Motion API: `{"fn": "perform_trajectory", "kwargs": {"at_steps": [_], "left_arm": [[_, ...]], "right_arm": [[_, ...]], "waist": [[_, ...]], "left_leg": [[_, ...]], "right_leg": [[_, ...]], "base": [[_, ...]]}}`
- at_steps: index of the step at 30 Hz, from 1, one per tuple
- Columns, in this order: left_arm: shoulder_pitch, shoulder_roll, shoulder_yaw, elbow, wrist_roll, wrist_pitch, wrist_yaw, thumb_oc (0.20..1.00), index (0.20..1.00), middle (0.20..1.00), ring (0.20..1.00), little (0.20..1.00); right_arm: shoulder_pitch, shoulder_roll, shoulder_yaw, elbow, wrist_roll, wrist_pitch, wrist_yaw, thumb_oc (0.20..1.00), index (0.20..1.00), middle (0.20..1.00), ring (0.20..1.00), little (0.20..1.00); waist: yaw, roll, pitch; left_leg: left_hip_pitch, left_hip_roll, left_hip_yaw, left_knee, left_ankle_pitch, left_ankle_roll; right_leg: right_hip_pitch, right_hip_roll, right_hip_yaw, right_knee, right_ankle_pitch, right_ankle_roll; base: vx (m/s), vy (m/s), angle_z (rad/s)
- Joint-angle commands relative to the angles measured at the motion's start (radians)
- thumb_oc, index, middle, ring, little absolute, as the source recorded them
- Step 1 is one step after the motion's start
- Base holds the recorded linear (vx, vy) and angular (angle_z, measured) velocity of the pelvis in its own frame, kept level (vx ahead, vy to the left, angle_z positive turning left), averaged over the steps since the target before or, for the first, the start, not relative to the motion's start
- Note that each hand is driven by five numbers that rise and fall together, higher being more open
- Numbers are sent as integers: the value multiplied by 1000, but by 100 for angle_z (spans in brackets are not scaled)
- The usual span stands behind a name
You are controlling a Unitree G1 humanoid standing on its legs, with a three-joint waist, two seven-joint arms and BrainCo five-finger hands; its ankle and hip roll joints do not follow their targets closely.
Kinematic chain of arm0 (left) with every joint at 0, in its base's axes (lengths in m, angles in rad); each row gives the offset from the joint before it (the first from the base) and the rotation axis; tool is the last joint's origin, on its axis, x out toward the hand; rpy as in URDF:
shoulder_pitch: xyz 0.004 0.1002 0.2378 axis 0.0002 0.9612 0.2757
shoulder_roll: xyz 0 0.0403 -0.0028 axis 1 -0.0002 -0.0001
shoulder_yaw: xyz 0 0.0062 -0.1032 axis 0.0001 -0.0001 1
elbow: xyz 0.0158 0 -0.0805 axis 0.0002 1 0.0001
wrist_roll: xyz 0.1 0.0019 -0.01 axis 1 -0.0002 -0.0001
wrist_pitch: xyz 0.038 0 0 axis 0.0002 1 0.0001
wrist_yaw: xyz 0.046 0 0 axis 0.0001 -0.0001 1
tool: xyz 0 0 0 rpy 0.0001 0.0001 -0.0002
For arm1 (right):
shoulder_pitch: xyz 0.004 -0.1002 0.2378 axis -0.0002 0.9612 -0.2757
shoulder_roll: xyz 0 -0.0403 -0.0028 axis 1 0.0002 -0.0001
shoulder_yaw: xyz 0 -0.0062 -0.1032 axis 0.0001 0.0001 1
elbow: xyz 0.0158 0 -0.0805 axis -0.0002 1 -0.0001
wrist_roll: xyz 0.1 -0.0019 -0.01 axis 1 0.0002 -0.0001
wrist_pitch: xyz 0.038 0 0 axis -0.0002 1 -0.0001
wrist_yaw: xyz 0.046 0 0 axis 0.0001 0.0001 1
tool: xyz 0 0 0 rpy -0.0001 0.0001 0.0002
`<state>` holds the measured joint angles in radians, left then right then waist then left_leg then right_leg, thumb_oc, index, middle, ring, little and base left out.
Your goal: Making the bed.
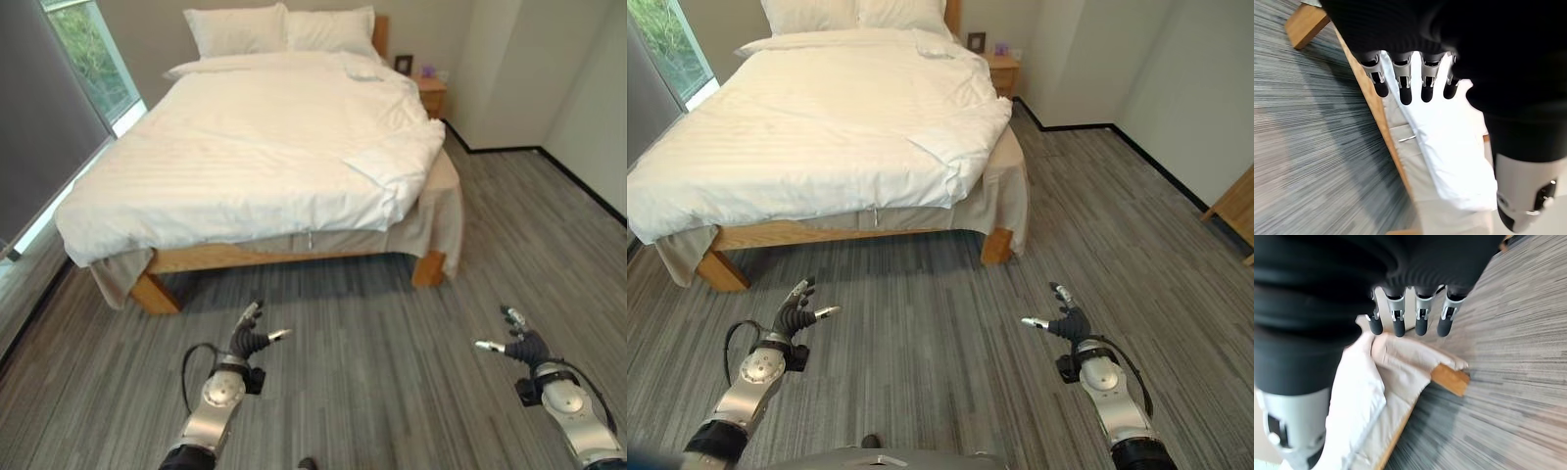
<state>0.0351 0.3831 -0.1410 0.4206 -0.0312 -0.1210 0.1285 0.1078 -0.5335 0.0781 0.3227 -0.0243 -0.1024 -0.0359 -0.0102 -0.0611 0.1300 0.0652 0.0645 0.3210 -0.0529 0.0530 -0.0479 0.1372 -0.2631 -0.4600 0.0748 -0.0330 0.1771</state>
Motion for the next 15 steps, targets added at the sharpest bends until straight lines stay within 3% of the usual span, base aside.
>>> {"fn": "perform_trajectory", "kwargs": {"at_steps": [1, 3, 6, 10, 12, 14, 15], "left_arm": [[-29, -10, 38, -60, -7, -38, 6, 1000, 1000, 1000, 1000, 1000], [-8, -4, 52, -78, -27, -29, 7, 1000, 1000, 1000, 1000, 1000], [0, -1, 63, -84, -39, -27, 13, 1000, 1000, 1000, 1000, 1000], [-16, 7, 72, -62, -23, -23, 10, 1000, 1000, 1000, 1000, 1000], [-6, -1, 77, -39, -25, -26, 11, 1000, 1000, 1000, 1000, 1000], [8, -13, 71, -41, -53, -29, 13, 1000, 1000, 1000, 1000, 1000], [7, -13, 71, -41, -53, -29, 13, 1000, 1000, 1000, 1000, 1000]], "right_arm": [[-70, -35, -25, -60, -37, -47, 2, 1000, 1000, 1000, 1000, 1000], [-65, -30, -28, -78, -30, -37, 8, 1000, 1000, 1000, 1000, 1000], [-36, -15, -36, -84, -22, -30, 2, 1000, 1000, 1000, 1000, 1000], [-22, 7, -41, -61, -16, -23, -12, 1000, 1000, 1000, 1000, 1000], [-15, 15, -32, -49, -9, -24, -10, 1000, 1000, 1000, 1000, 1000], [-25, 5, -17, -39, 4, -28, -10, 1000, 1000, 1000, 1000, 1000], [-27, 4, -16, -38, 5, -29, -10, 1000, 1000, 1000, 1000, 1000]], "waist": [[19, 34, 43], [12, 45, 68], [-16, 32, 97], [-38, 15, 91], [-44, 27, 74], [-42, 50, 70], [-46, 49, 69]], "left_leg": [[108, 26, -2, -26, -86, -25], [119, 38, -3, -33, -100, -28], [135, 41, -33, -34, -126, -59], [171, 83, -46, -34, -172, -117], [217, 113, -43, -20, -178, -135], [164, 161, -59, 168, -116, -158], [154, 162, -64, 175, -114, -159]], "right_leg": [[-141, -87, 56, 236, 184, 85], [-213, -97, 57, 277, 174, 85], [-295, -61, 22, 111, 140, 62], [-310, -65, -41, -51, 180, 57], [-273, -36, -42, -69, 181, 43], [-216, 13, -37, -92, 147, -4], [-218, 13, -42, -94, 150, -7]], "base": [[40, -3, -4], [205, -71, -6], [326, -204, -1], [302, -282, 33], [376, -251, 97], [285, -213, 60], [175, -173, -6]]}}
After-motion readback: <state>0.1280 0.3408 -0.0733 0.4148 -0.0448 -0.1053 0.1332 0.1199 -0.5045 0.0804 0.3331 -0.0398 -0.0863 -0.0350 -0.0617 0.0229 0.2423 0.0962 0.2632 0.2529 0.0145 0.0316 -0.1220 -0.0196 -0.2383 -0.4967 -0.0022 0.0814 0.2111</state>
